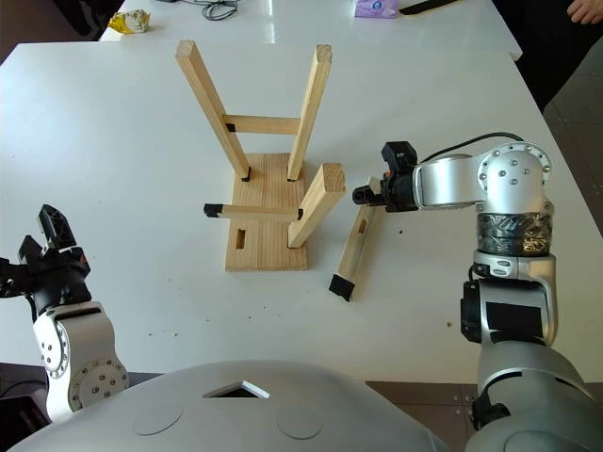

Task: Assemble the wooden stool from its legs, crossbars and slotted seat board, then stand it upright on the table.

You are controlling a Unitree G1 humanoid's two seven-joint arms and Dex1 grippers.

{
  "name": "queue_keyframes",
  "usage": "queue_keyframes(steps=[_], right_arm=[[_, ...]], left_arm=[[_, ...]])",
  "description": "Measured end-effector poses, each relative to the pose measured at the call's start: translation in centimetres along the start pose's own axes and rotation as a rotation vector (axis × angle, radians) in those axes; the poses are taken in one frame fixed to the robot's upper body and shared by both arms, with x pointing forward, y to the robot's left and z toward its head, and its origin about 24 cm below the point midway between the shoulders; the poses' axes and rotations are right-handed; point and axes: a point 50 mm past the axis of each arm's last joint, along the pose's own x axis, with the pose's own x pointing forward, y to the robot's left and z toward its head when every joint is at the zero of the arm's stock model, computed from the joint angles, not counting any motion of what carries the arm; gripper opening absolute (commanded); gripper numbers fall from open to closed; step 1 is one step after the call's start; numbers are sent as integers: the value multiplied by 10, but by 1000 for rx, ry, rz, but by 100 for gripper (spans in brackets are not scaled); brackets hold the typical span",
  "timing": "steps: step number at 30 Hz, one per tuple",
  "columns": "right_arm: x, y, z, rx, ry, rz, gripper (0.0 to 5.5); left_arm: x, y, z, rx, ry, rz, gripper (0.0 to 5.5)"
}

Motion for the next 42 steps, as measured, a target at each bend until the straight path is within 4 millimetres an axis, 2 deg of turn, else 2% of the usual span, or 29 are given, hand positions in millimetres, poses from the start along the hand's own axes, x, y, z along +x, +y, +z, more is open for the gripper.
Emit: queue_keyframes(steps=[6, 12, 26, 37, 42], right_arm=[[-5, 1, -14, 30, 47, -36, 457], [-1, 8, -29, 34, 71, -1, 457], [-5, 3, -42, -23, 110, 5, 457], [2, 14, -28, 31, 53, -34, 457], [6, 18, -7, 19, -24, -65, 457]], left_arm=[[-2, -3, 0, -5, 2, -11, 353], [-3, -5, 2, -7, 4, -17, 353], [-3, -9, 0, -12, 19, -27, 353], [-1, -9, -4, -11, 42, -26, 353], [-1, -7, -8, -8, 55, -20, 353]])
